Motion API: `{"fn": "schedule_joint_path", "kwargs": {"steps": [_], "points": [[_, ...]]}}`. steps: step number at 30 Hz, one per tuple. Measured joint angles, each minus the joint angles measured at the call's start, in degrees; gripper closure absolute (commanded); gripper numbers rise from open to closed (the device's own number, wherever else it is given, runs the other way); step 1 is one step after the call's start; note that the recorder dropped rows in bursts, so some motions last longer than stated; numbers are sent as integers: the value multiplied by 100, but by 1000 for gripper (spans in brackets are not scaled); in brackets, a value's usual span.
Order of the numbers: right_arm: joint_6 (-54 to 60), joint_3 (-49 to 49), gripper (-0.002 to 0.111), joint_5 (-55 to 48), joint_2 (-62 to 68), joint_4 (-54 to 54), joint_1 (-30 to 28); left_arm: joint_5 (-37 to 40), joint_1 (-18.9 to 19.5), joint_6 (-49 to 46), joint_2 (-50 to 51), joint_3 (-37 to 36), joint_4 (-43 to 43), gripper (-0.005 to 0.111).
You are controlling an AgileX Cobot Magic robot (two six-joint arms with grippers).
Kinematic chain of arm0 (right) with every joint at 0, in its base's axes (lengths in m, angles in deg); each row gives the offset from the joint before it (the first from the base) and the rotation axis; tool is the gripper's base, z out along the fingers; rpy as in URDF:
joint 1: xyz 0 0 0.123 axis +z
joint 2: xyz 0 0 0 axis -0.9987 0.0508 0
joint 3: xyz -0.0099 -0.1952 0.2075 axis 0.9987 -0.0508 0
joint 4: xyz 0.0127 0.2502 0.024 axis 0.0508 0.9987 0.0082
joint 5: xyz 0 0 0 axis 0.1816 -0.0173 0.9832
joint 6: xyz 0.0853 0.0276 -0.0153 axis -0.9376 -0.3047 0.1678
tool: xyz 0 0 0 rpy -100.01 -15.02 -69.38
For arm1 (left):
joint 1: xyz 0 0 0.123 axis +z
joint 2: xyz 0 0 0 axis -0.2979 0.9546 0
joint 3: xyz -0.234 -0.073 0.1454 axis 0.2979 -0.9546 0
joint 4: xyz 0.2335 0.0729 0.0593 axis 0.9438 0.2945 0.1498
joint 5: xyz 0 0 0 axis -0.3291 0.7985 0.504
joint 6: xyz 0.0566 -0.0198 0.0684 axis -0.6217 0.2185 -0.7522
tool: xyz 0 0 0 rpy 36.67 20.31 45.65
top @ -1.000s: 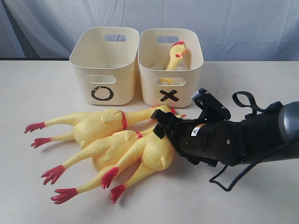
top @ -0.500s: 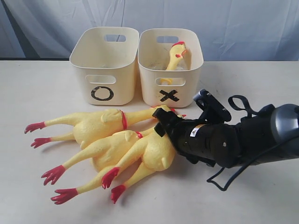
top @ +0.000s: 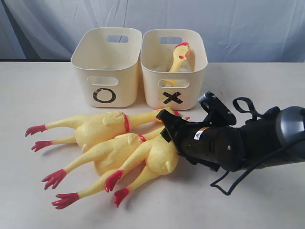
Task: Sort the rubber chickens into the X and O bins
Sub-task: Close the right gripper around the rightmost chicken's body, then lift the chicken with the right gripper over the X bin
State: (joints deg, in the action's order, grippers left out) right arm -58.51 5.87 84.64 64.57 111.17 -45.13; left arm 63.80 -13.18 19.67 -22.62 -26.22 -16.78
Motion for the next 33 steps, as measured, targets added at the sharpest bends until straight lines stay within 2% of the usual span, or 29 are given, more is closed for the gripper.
{"fn": "schedule_joint_path", "kwargs": {"steps": [2,12,25,30,33], "points": [[-10,0,109,-30,0,0,0,0,0,0,0,0,0,106],[-37,26,109,-341,-107,-182,0,0,0,0,0,0,0,106],[-24,26,109,-884,-1082,-437,0,0,0,0,0,0,0,106],[-24,16,109,-847,-1595,-547,0,0,0,0,0,0,0,106],[-24,16,109,-464,-1845,-678,0,0,0,0,0,0,0,106]]}}
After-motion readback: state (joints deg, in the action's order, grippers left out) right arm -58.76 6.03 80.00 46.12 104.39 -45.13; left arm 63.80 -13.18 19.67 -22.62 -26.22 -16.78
